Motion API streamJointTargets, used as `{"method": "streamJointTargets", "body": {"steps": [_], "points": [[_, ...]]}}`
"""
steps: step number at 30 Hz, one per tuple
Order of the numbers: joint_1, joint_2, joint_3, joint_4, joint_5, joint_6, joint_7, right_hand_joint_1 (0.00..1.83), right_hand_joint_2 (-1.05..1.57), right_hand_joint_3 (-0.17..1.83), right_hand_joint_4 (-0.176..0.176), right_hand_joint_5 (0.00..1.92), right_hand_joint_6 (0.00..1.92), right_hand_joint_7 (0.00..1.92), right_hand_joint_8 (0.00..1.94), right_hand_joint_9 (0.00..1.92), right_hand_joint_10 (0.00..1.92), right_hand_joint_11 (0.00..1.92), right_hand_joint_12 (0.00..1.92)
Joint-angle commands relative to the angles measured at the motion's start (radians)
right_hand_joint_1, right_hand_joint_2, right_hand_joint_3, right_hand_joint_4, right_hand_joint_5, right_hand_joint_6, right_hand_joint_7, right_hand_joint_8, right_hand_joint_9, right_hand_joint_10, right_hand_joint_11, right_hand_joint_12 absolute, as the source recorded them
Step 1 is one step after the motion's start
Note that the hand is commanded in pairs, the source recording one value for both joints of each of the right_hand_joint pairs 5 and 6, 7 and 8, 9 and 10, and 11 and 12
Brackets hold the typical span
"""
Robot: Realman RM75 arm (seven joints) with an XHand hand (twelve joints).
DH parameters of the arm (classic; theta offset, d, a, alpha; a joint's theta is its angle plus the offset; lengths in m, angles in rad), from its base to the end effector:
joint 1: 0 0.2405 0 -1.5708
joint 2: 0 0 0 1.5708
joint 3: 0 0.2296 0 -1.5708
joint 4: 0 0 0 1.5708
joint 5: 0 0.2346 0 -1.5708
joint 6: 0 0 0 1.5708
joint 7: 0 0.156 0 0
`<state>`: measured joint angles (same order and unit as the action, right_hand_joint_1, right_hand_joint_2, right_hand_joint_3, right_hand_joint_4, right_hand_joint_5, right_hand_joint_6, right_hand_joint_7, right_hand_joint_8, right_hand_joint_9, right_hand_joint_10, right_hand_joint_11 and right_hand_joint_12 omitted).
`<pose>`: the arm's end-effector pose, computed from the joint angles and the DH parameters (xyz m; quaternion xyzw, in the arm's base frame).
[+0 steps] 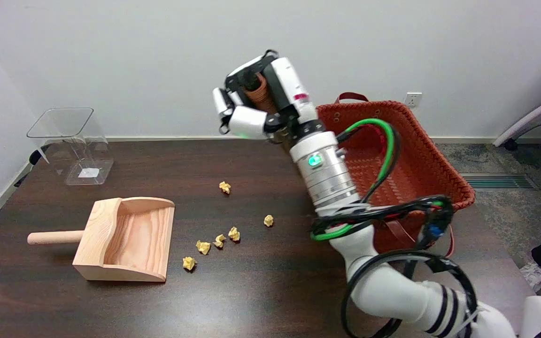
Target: Sweep the paper balls into the dustpan.
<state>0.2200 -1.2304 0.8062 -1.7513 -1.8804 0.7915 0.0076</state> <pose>-0.1056 -0.3445 0.1403 0.7018 -0.2157 0.5137 0.4440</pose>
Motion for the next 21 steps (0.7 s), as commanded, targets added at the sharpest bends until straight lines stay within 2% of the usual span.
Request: {"method": "streamJointTargets", "body": {"steps": [1, 5, 12, 21], "points": [[0.034, -0.155, -0.099, 0.169, -0.005, -0.022, -0.005, 1.29, 1.06, 0.94, 0.0, 1.92, 1.92, 1.92, 1.92, 1.92, 1.92, 1.92, 1.92], [0.035, -0.181, -0.091, 0.241, -0.005, -0.014, -0.014, 1.29, 1.08, 0.94, 0.0, 1.92, 1.92, 1.92, 1.92, 1.92, 1.92, 1.92, 1.92], [0.06, -0.186, -0.091, 0.381, 0.01, 0.085, -0.044, 1.28, 1.11, 0.93, 0.0, 1.92, 1.92, 1.92, 1.92, 1.92, 1.92, 1.92, 1.92], [0.046, -0.193, -0.089, 0.418, 0.021, 0.148, -0.096, 1.27, 1.16, 0.93, 0.0, 1.92, 1.92, 1.92, 1.92, 1.92, 1.92, 1.92, 1.92]]}}
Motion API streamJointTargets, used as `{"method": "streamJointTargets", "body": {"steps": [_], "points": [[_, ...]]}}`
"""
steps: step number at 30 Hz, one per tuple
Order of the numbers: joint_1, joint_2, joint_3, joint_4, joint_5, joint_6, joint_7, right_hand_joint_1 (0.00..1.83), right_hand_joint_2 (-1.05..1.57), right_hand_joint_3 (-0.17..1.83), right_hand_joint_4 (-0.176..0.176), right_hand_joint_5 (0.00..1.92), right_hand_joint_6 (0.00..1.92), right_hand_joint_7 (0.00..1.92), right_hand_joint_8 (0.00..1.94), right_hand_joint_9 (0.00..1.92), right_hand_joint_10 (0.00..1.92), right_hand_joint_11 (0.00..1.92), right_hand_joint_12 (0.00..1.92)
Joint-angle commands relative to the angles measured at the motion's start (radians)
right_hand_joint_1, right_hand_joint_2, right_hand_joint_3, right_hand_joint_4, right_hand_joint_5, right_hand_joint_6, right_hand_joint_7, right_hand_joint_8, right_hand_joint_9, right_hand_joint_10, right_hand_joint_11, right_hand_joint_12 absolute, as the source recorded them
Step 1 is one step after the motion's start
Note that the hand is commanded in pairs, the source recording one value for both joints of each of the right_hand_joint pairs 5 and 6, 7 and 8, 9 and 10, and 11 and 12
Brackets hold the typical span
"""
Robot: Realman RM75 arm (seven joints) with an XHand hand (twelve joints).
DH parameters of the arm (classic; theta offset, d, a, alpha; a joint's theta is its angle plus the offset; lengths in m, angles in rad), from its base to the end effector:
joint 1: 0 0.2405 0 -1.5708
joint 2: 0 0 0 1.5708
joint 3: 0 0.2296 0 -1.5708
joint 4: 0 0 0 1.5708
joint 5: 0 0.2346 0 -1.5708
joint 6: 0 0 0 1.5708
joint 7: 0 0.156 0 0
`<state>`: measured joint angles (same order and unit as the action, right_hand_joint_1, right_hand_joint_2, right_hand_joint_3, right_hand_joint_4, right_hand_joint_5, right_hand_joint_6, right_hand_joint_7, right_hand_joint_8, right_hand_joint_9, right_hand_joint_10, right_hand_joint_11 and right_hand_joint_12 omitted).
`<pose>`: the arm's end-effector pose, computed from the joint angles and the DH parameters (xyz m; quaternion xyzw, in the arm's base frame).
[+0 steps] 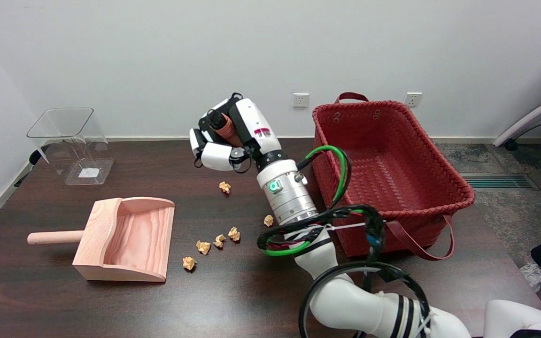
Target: Sweep the paper balls into the dustpan.
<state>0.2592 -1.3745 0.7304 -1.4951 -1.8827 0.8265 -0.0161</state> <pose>-0.1637 -0.3636 0.1051 0.6936 -0.2445 0.4669 0.4910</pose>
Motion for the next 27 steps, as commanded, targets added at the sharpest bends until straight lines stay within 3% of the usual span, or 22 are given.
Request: {"method": "streamJointTargets", "body": {"steps": [1, 27], "points": [[0.004, -0.05, -0.013, 0.161, 0.023, 0.125, -0.1, 1.26, 1.18, 0.93, 0.0, 1.92, 1.92, 1.92, 1.92, 1.92, 1.92, 1.92, 1.92], [-0.059, -0.111, -0.039, 0.19, 0.14, 0.232, -0.126, 1.26, 1.26, 0.91, 0.0, 1.92, 1.92, 1.92, 1.92, 1.92, 1.92, 1.92, 1.92]]}}
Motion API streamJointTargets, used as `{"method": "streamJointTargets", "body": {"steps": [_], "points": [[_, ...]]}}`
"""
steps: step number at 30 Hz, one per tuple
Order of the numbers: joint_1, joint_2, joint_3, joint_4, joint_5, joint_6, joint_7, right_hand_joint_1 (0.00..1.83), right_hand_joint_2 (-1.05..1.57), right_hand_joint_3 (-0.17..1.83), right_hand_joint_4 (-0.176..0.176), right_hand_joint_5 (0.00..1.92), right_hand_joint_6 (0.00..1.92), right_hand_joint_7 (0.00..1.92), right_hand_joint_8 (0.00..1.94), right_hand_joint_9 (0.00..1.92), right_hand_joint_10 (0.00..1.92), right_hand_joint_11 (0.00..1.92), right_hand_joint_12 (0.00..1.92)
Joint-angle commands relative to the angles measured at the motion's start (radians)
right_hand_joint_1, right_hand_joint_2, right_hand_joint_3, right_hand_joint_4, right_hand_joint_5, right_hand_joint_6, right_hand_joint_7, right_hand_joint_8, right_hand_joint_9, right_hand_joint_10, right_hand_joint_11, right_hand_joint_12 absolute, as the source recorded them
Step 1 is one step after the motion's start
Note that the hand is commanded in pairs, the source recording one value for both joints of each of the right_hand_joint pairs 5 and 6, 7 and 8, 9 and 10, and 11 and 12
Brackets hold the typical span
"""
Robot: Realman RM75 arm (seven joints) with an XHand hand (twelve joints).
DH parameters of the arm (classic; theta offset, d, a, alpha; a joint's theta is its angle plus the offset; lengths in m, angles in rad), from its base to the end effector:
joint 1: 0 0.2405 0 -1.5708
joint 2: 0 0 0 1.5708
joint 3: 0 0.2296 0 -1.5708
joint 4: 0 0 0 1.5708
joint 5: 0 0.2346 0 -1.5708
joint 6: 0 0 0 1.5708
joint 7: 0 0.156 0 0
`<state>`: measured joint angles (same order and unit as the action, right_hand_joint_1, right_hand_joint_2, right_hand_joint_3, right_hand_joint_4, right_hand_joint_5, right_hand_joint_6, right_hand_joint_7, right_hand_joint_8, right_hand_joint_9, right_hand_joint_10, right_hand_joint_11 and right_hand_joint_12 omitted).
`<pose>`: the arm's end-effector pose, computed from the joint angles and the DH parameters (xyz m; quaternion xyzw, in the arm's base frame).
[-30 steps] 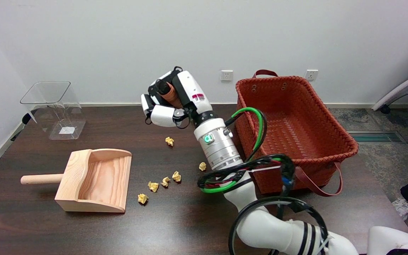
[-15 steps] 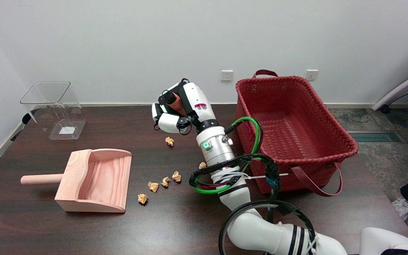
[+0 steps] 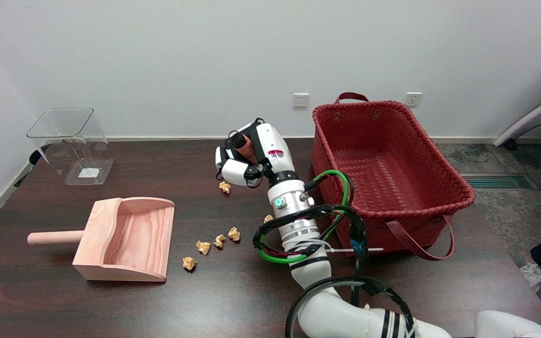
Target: Sweep the paper balls into the dustpan.
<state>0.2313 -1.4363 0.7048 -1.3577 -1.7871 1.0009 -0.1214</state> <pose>-0.2111 -0.3615 0.1193 0.6322 -0.2325 0.4530 0.5841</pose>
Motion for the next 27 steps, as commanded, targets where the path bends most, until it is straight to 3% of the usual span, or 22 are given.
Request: {"method": "streamJointTargets", "body": {"steps": [1, 20, 27], "points": [[-0.031, -0.054, -0.014, 0.06, 0.044, 0.057, -0.021, 1.26, 1.26, 0.91, 0.0, 1.92, 1.92, 1.92, 1.92, 1.92, 1.92, 1.92, 1.92], [0.042, -0.163, -0.029, 0.239, 0.095, -0.004, 0.049, 1.26, 1.26, 0.85, 0.0, 1.92, 1.92, 1.92, 1.92, 1.92, 1.92, 1.92, 1.92], [0.057, -0.178, -0.025, 0.233, 0.104, -0.067, 0.054, 1.26, 1.26, 0.84, 0.0, 1.92, 1.92, 1.92, 1.92, 1.92, 1.92, 1.92, 1.92]]}}
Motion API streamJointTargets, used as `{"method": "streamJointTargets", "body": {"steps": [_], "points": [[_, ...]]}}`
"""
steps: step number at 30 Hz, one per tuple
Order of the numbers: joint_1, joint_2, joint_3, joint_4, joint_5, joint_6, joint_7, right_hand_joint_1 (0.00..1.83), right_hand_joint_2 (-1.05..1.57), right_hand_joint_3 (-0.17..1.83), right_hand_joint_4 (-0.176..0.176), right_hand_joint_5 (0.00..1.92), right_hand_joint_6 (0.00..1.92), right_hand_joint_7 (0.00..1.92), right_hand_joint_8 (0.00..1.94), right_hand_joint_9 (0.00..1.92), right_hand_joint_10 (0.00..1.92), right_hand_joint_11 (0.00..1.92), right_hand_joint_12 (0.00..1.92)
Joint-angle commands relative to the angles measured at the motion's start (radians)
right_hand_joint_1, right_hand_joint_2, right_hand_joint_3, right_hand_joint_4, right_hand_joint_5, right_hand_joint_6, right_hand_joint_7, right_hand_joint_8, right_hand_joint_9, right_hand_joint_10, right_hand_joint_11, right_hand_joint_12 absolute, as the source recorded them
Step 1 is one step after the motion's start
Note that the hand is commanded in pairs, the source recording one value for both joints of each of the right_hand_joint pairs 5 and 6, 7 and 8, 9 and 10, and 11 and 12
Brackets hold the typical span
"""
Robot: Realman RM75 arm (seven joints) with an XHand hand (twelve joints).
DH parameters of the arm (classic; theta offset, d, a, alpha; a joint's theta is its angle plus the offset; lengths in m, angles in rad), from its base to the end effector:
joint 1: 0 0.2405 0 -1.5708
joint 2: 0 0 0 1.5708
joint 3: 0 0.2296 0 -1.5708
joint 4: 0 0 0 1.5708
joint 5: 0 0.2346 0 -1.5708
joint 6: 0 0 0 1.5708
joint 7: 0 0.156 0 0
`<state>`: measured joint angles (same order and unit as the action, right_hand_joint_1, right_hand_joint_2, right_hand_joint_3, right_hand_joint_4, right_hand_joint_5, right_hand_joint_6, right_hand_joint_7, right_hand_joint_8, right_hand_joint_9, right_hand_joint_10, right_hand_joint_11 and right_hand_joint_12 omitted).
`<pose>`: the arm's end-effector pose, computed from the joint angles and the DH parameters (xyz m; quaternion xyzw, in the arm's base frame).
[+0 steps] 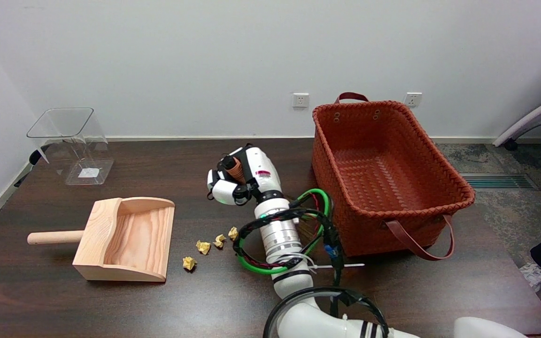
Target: Sweep the paper balls into the dustpan.
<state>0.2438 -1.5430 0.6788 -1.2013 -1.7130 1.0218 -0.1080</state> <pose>-0.2500 -0.3629 0.0977 0.5996 -0.2842 0.4307 0.6118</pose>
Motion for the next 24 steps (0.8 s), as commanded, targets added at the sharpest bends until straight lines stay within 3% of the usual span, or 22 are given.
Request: {"method": "streamJointTargets", "body": {"steps": [1, 12, 24], "points": [[0.046, -0.071, 0.0, 0.074, 0.03, -0.097, 0.043, 1.26, 1.26, 0.84, 0.0, 1.92, 1.92, 1.92, 1.92, 1.92, 1.92, 1.92, 1.92], [0.036, -0.168, 0.026, 0.059, 0.019, -0.181, 0.076, 1.24, 1.27, 0.81, 0.0, 1.92, 1.92, 1.92, 1.92, 1.92, 1.92, 1.92, 1.92], [0.056, -0.346, 0.081, 0.23, -0.057, -0.12, 0.086, 1.22, 1.3, 0.87, 0.0, 1.92, 1.92, 1.92, 1.92, 1.92, 1.92, 1.92, 1.92]]}}
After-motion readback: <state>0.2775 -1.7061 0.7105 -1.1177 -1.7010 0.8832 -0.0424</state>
